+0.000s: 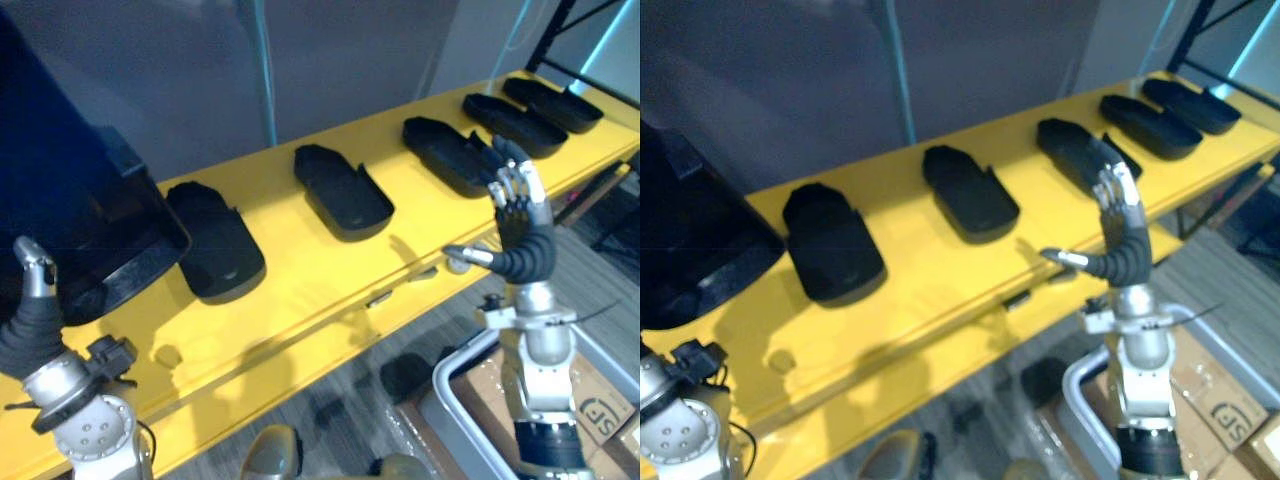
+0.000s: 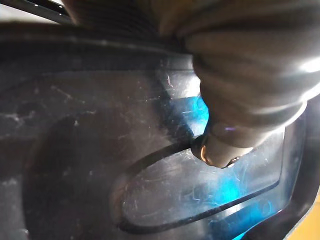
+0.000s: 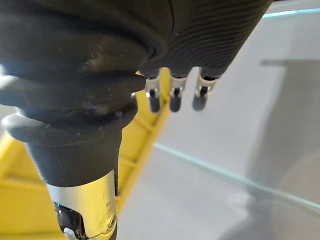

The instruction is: Walk over and take plastic housings, then place them on the shelf

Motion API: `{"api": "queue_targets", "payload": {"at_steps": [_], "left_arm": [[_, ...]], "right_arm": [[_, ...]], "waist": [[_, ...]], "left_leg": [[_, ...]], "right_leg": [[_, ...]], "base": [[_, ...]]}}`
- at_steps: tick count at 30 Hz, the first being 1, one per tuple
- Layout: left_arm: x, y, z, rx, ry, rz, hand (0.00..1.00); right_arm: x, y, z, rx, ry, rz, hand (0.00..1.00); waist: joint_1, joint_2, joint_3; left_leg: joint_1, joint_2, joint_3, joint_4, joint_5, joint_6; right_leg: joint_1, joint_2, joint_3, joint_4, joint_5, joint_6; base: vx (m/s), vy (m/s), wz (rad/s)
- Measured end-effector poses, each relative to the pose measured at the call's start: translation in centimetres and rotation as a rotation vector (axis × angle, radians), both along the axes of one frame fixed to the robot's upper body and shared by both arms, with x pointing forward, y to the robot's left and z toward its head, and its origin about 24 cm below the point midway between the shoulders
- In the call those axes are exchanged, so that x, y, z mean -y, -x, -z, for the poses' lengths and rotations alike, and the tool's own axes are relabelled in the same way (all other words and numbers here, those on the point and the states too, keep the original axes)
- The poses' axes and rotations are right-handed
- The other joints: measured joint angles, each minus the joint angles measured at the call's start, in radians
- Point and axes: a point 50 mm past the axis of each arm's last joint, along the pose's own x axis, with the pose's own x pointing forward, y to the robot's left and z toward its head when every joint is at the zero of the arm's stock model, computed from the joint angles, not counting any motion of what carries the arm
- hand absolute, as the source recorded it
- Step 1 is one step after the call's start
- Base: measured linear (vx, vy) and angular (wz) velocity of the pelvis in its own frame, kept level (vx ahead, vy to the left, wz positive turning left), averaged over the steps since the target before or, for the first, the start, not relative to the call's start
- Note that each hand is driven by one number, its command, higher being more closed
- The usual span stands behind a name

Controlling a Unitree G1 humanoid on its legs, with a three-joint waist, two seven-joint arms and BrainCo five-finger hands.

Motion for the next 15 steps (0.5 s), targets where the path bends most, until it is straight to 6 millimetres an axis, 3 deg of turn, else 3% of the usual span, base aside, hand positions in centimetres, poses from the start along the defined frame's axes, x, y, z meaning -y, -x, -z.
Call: {"api": "queue_targets", "payload": {"at_steps": [5, 6, 7, 8, 9, 10, 12, 14, 15], "left_arm": [[-0.4, 0.4, -1.0, 0.067, -0.052, -0.066, 1.0], [-0.3, 0.3, -1.4, 0.096, -0.065, -0.06, 1.0], [-0.2, 0.2, -1.9, 0.115, -0.086, -0.051, 1.0], [-0.2, 0.1, -2.1, 0.125, -0.093, -0.044, 1.0], [0.1, -0.3, -2.6, 0.151, -0.105, -0.019, 1.0], [0.6, -1.0, -3.3, 0.183, -0.12, 0.021, 1.0], [1.2, -1.8, -4.3, 0.237, -0.127, 0.058, 1.0], [1.1, -2.4, -4.8, 0.265, -0.108, 0.058, 1.0], [0.8, -3.1, -4.7, 0.247, -0.085, 0.052, 1.0]], "right_arm": [[0.4, 0.3, -1.5, 0.1, -0.036, 0.044, 0.0], [0.3, 0.3, -1.8, 0.124, -0.039, 0.071, 0.0], [0.1, 0.2, -2.1, 0.148, -0.023, 0.099, 0.0], [0.1, 0.1, -2.3, 0.159, -0.016, 0.112, 0.0], [0.1, -0.2, -2.6, 0.17, -0.017, 0.128, 0.0], [0.2, -0.6, -2.6, 0.169, -0.025, 0.138, 0.0], [0.4, -0.6, -3.4, 0.2, -0.026, 0.145, 0.0], [1.0, -0.5, -4.4, 0.242, -0.019, 0.163, 0.0], [1.5, -0.4, -4.8, 0.256, -0.023, 0.174, 0.0]], "waist": [[0.002, -0.026, -0.053], [0.005, -0.041, -0.071], [0.01, -0.059, -0.08], [0.008, -0.059, -0.081], [-0.002, -0.053, -0.079], [-0.011, -0.049, -0.082], [-0.026, -0.035, -0.085], [-0.032, -0.035, -0.085], [-0.033, -0.046, -0.09]], "left_leg": [[-0.031, -0.011, 0.062, -0.047, 0.02, 0.009], [-0.032, -0.017, 0.074, -0.061, 0.017, 0.015], [-0.017, -0.034, 0.071, -0.075, 0.022, 0.025], [-0.012, -0.037, 0.066, -0.076, 0.026, 0.029], [0.007, -0.032, 0.036, -0.086, 0.032, 0.038], [0.031, -0.018, 0.007, -0.102, 0.035, 0.034], [0.038, 0.01, -0.035, -0.117, 0.038, 0.028], [0.032, 0.033, -0.066, -0.129, 0.042, 0.003], [0.027, 0.039, -0.089, -0.12, 0.038, -0.016]], "right_leg": [[-0.038, -0.038, -0.016, -0.001, -0.017, 0.027], [-0.05, -0.057, -0.019, 0.02, -0.026, 0.036], [-0.068, -0.08, -0.015, 0.08, -0.023, 0.037], [-0.08, -0.088, -0.014, 0.118, -0.022, 0.037], [-0.121, -0.104, -0.014, 0.224, -0.009, 0.014], [-0.135, -0.095, -0.012, 0.236, -0.037, -0.015], [-0.175, -0.071, 0.027, 0.191, -0.048, -0.036], [-0.22, -0.048, 0.094, 0.115, -0.035, -0.024], [-0.225, -0.041, 0.118, 0.057, 0.009, -0.009]], "base": [[0.01, 0.035, 0.16], [0.16, 0.066, 0.14], [0.19, 0.062, 0.16], [0.19, 0.066, 0.33], [0.15, 0.076, 0.54], [0.2, 0.042, 0.57], [0.19, -0.08, 0.61], [0.16, -0.2, 0.58], [0.11, -0.194, 0.6]]}}
